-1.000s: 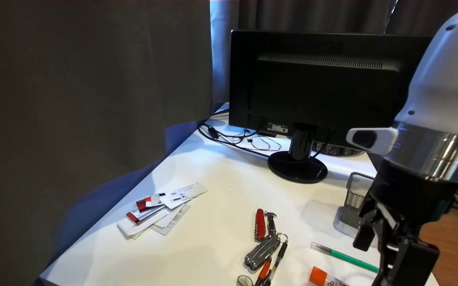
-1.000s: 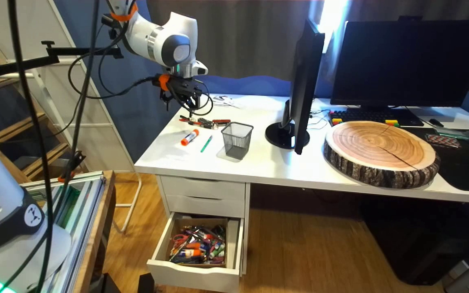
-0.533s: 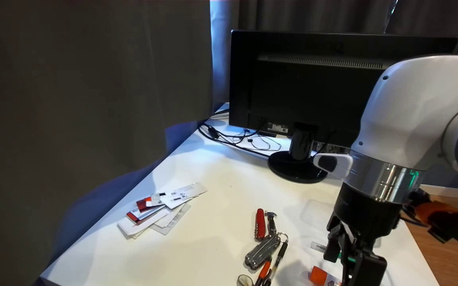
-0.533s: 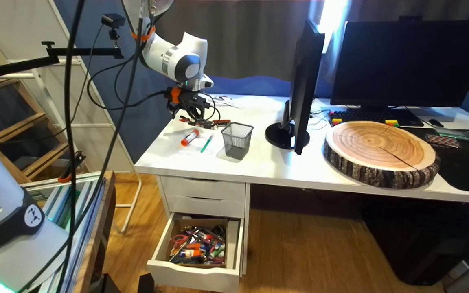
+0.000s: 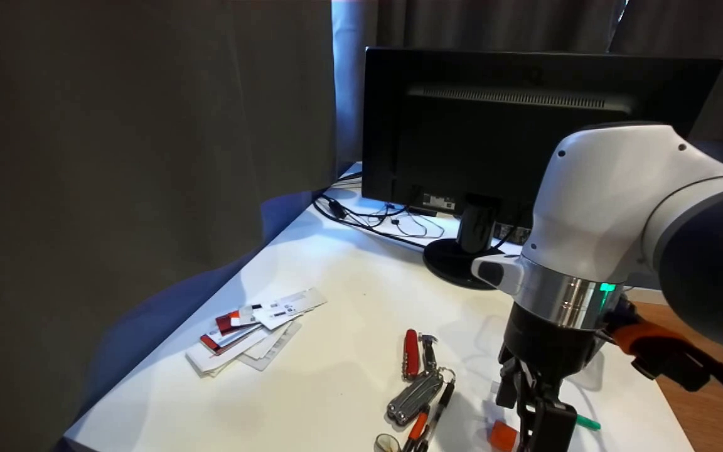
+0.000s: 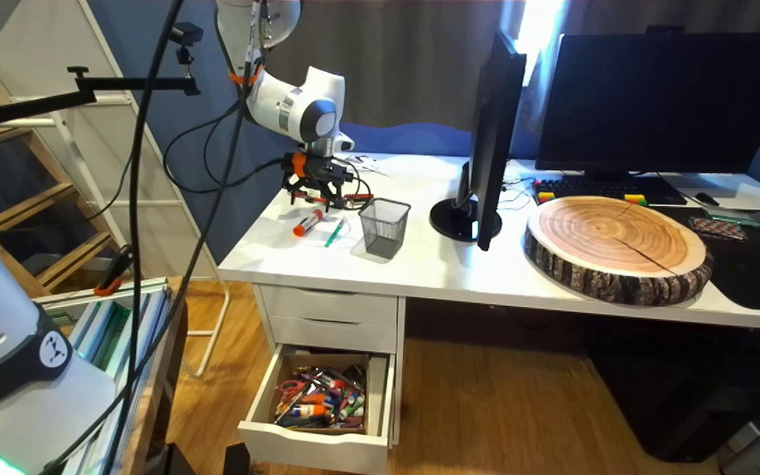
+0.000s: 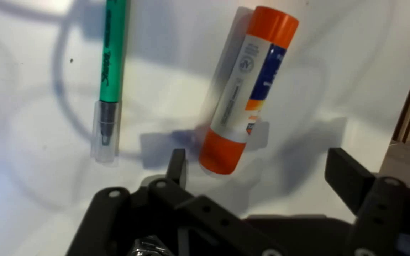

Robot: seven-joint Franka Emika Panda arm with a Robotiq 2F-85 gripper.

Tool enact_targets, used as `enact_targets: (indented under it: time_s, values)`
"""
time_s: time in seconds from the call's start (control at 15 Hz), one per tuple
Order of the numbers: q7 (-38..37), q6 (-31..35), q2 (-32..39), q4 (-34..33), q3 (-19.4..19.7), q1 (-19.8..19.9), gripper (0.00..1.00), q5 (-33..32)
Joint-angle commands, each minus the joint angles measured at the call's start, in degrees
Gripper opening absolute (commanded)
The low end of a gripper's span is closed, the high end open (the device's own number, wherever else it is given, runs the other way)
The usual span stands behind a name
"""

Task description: Pick up the glue stick from the table and put it in the gray pen holder, pick up the green marker from the table and put it in the gray pen holder

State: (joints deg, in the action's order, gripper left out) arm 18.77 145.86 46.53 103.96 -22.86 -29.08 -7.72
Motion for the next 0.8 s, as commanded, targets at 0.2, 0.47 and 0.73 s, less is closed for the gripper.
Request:
enact_targets:
  time_s: [0.2,0.47,0.73]
  values:
    - [-1.1,-4.5,2.7,-5.3,1.7,-2.4,0.52,-3.1]
    - [-1.1,-4.5,2.8,-5.8,1.7,-2.5,0.73,-3.3]
    - [-1.3,-4.9,3.2,-6.3,2.1,-2.7,0.81,-3.4]
